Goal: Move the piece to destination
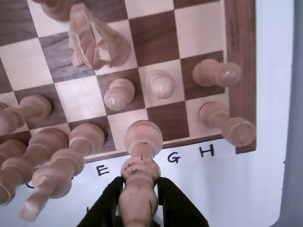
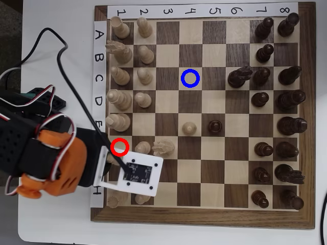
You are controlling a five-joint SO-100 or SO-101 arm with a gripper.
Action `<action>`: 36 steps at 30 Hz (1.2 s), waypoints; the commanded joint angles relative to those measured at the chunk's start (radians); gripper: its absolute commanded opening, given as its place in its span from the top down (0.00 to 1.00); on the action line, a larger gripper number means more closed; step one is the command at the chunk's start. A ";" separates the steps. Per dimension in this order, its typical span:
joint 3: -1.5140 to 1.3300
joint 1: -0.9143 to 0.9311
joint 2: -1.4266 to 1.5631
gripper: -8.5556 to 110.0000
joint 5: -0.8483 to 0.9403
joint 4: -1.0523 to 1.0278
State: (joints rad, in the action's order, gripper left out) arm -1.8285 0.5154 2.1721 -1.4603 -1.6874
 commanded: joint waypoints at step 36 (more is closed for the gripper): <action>0.204 0.169 0.244 0.90 0.241 -0.011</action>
State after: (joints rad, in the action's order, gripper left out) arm -1.6736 0.6826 2.4176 -1.2287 -1.6966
